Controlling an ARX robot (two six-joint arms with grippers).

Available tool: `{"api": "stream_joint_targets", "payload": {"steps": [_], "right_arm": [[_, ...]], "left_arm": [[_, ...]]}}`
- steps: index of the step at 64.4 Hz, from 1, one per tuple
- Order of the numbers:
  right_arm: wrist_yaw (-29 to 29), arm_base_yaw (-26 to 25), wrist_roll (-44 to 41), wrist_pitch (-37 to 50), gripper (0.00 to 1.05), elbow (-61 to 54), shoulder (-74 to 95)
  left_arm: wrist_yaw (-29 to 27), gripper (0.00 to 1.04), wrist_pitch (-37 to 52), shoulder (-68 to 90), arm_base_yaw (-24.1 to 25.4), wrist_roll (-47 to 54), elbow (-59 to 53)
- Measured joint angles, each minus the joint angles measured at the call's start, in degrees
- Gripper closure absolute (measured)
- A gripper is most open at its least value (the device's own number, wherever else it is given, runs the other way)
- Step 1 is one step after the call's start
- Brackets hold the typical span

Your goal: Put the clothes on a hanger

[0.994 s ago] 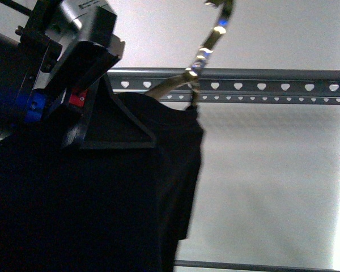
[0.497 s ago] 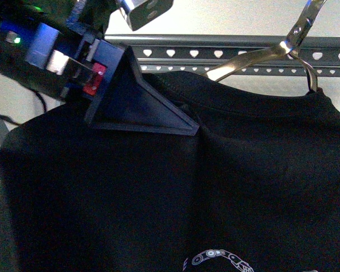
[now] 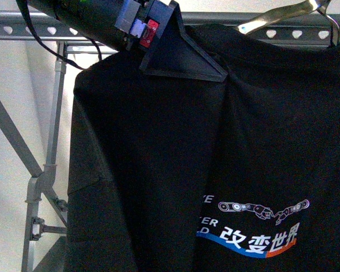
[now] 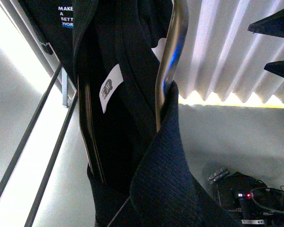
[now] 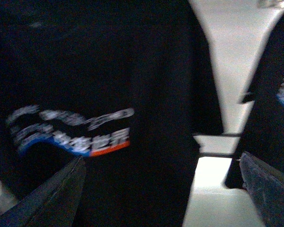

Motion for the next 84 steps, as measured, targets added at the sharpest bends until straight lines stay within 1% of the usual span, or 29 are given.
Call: {"api": "stream_joint_targets", "payload": {"steps": [2,3,5,6,8,9,11,12,13,14,15,17,18,22,24,25,28,29,30,31,33,34,38,45,49,53,63,72,84], "right_arm": [[-6.5,-2.7,-0.3,-0.3,0.07,0.7,1.9],[-13.2,-5.9,-0.9,0.2,0.07,1.6,4.5],[-19.6,-9.4,-1.8,1.2,0.07,2.8,7.7],[-25.7,-13.0,-2.8,2.6,0.07,4.4,11.0],[-31.0,-16.7,-4.0,4.0,0.07,6.2,14.4],[-36.1,-20.4,-5.3,5.3,0.07,8.3,17.8],[-39.6,-23.9,-6.4,6.7,0.07,10.5,21.2],[-45.1,-27.2,-7.9,7.9,0.07,12.9,24.5],[-46.1,-28.7,-8.7,8.3,0.07,14.2,26.2],[-49.0,-29.9,-9.9,8.6,0.07,15.5,27.6],[-52.5,-32.3,-11.6,8.6,0.07,18.3,30.8],[-55.7,-34.1,-13.2,8.4,0.07,21.0,33.7],[-58.4,-35.4,-15.0,7.7,0.07,23.7,36.6],[-64.3,-36.3,-20.3,4.2,0.07,31.8,44.5],[-65.2,-36.2,-22.5,2.3,0.07,34.4,47.0],[-66.1,-35.8,-25.5,0.0,0.07,37.2,49.5],[-66.3,-34.8,-30.1,-5.0,0.07,42.7,54.1],[-66.6,-34.2,-33.8,-7.8,0.07,45.4,56.3],[-66.9,-34.0,-34.7,-9.4,0.07,46.8,57.3],[-67.5,-33.3,-39.3,-13.3,0.07,49.7,59.5],[-67.8,-32.6,-43.3,-17.9,0.07,52.8,61.5],[-67.6,-31.7,-46.4,-22.6,0.07,55.9,63.6],[-64.6,-28.9,-58.7,-33.4,0.07,64.0,69.0],[-58.7,-23.8,-72.9,-42.7,0.07,73.0,75.6],[-56.5,-21.2,-76.5,-44.4,0.07,76.1,78.1],[-53.9,-18.2,-78.5,-45.2,0.07,79.1,80.9],[-48.6,-12.8,-78.5,-42.5,0.07,85.0,87.6],[-45.6,-10.7,-76.2,-40.3,0.07,90.1,93.1],[-43.0,-10.3,-73.2,-36.8,0.07,93.1,98.2]], "left_arm": [[0.0,1.00,0.0,0.0,0.1,0.0,0.0],[0.0,1.00,0.0,0.0,0.2,0.0,0.0],[0.0,1.00,0.0,0.0,0.2,0.0,0.0],[-0.1,1.00,0.0,0.0,0.2,0.0,0.0],[0.0,1.00,0.0,0.0,0.2,0.0,0.0],[0.0,1.00,0.0,0.0,0.2,0.0,0.0],[0.0,1.00,0.0,0.0,0.0,0.0,0.0],[0.0,1.00,0.0,0.0,0.0,0.0,0.0],[0.0,1.00,0.0,0.0,-0.1,0.0,0.0],[0.0,1.00,0.0,0.0,-0.1,0.0,0.0],[-0.1,1.00,0.0,0.0,-0.1,0.0,0.0],[0.0,1.00,0.0,0.0,-0.1,0.0,0.0],[0.0,1.00,0.0,0.0,-0.1,0.0,0.0],[0.0,1.00,0.0,0.0,0.1,0.0,0.0],[-0.1,1.00,0.0,0.0,0.3,0.0,0.0],[-0.1,1.00,0.0,0.0,0.3,0.0,0.0],[-0.1,1.00,0.0,0.0,0.3,0.0,0.0],[-0.1,1.00,0.0,0.0,0.3,0.0,0.0],[-0.1,1.00,0.0,0.0,0.3,0.0,0.0],[-0.1,1.00,0.0,0.0,0.3,0.0,0.0],[-0.2,1.00,0.0,0.0,0.3,0.0,0.0],[-0.2,1.00,0.0,0.0,0.2,0.0,0.0],[-0.2,1.00,0.0,0.0,0.1,0.0,0.0],[0.0,1.00,0.0,0.0,0.0,0.0,0.0],[-0.1,1.00,0.0,0.0,0.0,0.0,0.0],[-0.1,1.00,0.0,0.0,0.0,0.0,0.0],[-0.1,1.00,0.0,0.0,0.1,0.0,0.0],[-0.1,1.00,0.0,0.0,0.1,0.0,0.0],[-0.1,1.00,0.0,0.0,0.1,0.0,0.0]]}}
